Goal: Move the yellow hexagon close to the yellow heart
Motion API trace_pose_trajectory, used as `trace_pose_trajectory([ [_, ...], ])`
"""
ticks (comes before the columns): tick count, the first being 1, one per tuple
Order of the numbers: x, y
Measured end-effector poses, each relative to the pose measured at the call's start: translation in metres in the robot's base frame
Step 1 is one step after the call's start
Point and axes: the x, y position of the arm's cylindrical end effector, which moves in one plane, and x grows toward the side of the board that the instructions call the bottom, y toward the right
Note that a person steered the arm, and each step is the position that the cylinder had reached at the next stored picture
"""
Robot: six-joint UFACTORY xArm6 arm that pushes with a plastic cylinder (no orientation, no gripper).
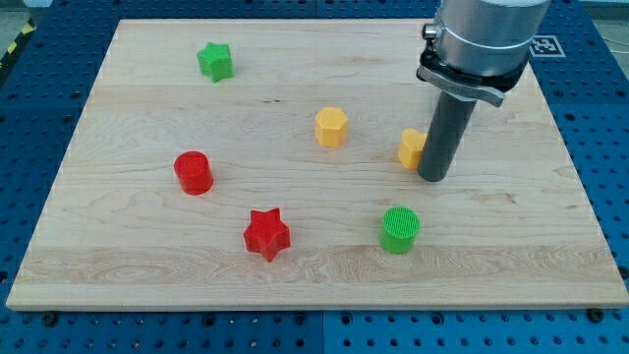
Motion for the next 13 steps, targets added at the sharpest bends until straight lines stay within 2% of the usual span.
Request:
trace_pose_trajectory([
  [3, 0.005, -0.041],
  [4, 0.004, -0.089],
  [7, -0.042, -0.155],
  [8, -0.061, -0.152],
  [11, -0.058, -0.141],
  [13, -0.059, -0.114],
])
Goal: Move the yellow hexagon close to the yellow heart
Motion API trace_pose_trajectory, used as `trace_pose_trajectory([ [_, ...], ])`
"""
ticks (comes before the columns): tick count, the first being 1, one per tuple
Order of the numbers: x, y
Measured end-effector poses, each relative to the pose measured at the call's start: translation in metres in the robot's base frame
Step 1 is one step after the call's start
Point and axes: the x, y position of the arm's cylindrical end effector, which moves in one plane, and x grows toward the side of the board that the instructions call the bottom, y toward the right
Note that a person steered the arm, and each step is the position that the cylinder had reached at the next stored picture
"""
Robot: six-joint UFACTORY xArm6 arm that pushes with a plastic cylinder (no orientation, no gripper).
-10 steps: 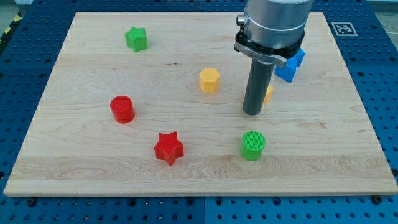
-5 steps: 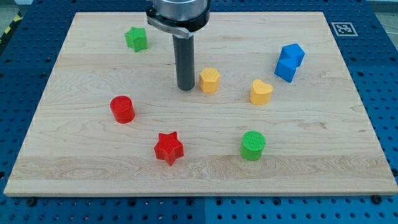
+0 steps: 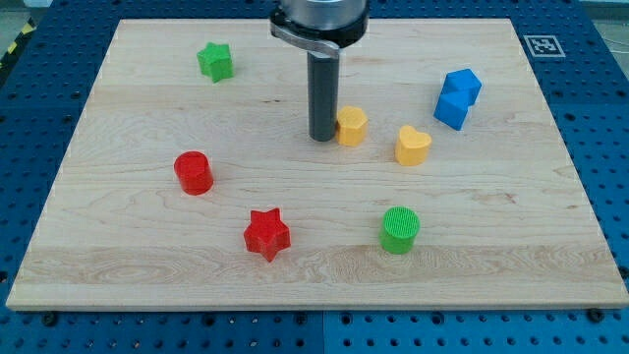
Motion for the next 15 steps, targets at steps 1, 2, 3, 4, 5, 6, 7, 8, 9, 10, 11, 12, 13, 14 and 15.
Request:
trace_pose_trajectory([
  [1, 0.0, 0.0],
  [2, -0.021, -0.004],
  [3, -0.025, -0.004],
  [4, -0.024, 0.004],
  [5, -0.024, 0.004],
  [6, -0.019, 0.013],
  [7, -0.018, 0.02],
  [8, -0.018, 0.024],
  [9, -0.017, 0.026],
  [10, -0.017, 0.011],
  [11, -0.017, 0.01],
  [12, -0.016, 0.008],
  [13, 0.003, 0.008],
  [14, 0.014, 0.008],
  [15, 0.026, 0.008],
])
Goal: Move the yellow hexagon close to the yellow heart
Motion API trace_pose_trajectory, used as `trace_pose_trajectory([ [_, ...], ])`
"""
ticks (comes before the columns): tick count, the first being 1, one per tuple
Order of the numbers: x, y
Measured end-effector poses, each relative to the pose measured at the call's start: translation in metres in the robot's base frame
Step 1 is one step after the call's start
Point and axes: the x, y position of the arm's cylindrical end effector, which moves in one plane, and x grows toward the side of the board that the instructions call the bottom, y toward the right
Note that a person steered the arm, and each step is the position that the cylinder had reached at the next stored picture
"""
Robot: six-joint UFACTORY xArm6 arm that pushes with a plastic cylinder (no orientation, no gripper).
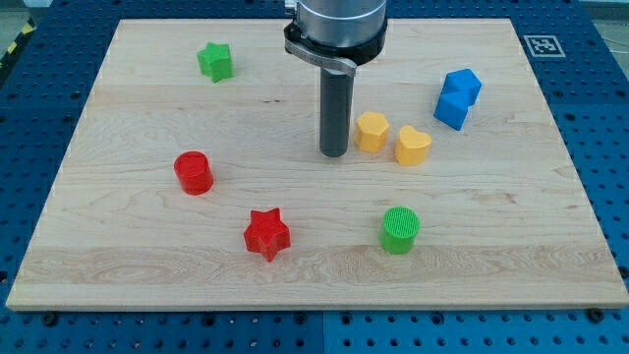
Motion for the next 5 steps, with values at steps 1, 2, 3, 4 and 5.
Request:
trace_pose_trajectory([
  [1, 0.0, 0.0],
  [2, 0.003, 0.0],
  [3, 0.004, 0.0],
  [4, 0.021, 0.0],
  [5, 0.03, 0.0],
])
